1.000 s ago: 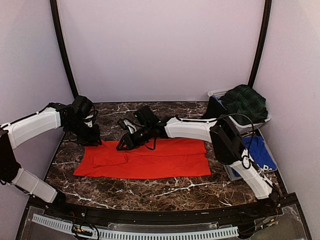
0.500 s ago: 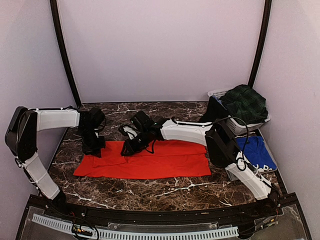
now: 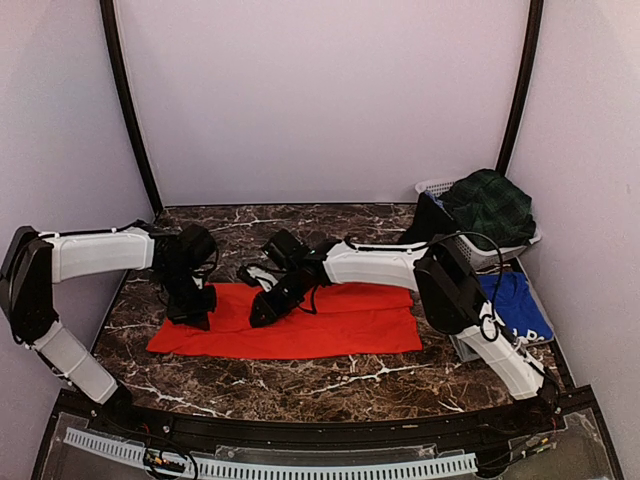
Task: Fold and stack the mixed laundry pile
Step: Smooth out the rectangle-folded T-shirt at the center of the board.
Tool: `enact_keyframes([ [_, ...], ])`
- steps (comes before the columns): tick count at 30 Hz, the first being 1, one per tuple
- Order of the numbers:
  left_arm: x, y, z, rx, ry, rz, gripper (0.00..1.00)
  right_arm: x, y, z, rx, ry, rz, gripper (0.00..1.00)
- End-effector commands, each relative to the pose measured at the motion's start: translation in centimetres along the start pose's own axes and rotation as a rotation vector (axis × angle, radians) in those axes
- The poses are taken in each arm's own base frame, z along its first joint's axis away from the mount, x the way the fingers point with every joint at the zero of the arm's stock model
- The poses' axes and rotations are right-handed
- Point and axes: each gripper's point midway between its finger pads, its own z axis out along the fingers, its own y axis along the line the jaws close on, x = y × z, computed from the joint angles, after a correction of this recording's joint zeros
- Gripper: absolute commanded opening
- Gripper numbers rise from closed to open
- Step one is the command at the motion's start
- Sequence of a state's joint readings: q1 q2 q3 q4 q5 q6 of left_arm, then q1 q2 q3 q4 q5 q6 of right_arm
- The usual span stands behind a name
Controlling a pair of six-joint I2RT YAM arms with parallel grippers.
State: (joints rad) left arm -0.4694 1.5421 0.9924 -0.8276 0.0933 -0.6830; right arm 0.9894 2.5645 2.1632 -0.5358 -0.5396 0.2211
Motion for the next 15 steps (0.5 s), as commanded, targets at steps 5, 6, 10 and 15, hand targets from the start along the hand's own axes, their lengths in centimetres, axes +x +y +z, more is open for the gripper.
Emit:
enact_keyframes([
  [5,-0.3,1.0,-3.2,0.042,-0.085,-0.091,0.0,0.3,3.8,-1.6,-0.008,-0.018,-0.186,0.24],
  [6,-1.1,1.5,-3.4,0.046,-0.095,-0.127,0.0,0.4,3.7,-1.5,-0.004,-0.019,-0.2,0.24],
  [10,-4.3,2.3,-3.3,0.016,-0.137,-0.196,0.0,0.8,3.2,-1.1,0.018,-0.01,-0.227,0.23],
  [15,-7.3,2.2,-2.3,-0.016,-0.132,-0.209,0.0,0.4,3.6,-1.8,0.021,-0.027,-0.225,0.32],
])
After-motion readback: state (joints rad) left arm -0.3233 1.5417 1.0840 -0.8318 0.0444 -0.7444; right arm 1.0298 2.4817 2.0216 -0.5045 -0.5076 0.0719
